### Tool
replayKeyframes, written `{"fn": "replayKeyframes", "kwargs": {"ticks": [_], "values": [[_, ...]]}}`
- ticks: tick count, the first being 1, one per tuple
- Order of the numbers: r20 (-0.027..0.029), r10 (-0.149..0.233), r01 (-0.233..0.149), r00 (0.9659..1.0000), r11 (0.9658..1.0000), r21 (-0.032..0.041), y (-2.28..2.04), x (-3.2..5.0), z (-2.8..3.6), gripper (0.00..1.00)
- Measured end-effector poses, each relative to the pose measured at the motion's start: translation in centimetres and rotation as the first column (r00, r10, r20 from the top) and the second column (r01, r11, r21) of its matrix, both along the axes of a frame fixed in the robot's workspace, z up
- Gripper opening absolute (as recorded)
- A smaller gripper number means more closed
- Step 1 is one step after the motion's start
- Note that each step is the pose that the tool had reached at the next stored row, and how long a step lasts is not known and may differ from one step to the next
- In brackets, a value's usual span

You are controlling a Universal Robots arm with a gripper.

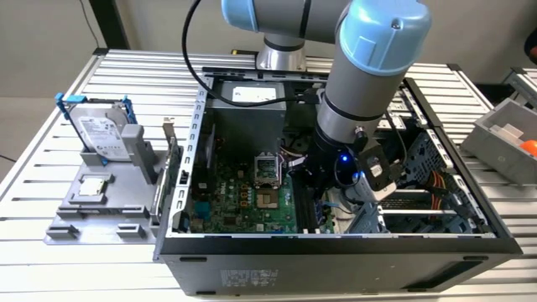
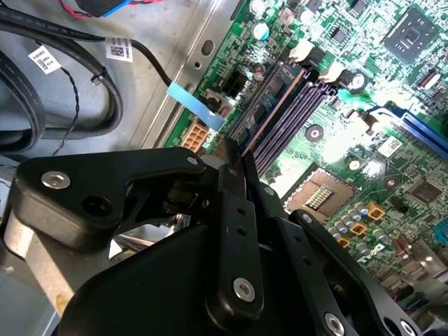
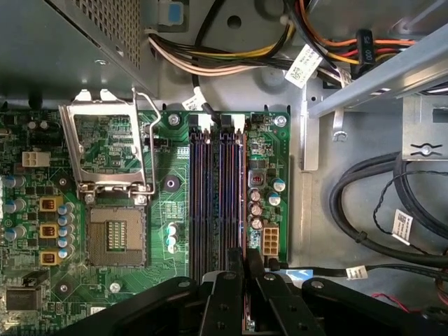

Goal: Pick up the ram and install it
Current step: 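Insert the ram into the slot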

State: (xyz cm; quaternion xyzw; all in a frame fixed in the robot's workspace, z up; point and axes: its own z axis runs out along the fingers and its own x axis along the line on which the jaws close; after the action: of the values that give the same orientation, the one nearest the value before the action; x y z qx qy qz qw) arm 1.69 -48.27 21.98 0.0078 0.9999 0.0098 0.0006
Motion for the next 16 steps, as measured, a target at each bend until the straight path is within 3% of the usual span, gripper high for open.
{"fn": "replayKeyframes", "kwargs": {"ticks": [16], "values": [[0.0000, 0.009, -0.009, 1.0000, 1.0000, 0.0002, 0.01, -0.08, -0.25, 0.00]]}}
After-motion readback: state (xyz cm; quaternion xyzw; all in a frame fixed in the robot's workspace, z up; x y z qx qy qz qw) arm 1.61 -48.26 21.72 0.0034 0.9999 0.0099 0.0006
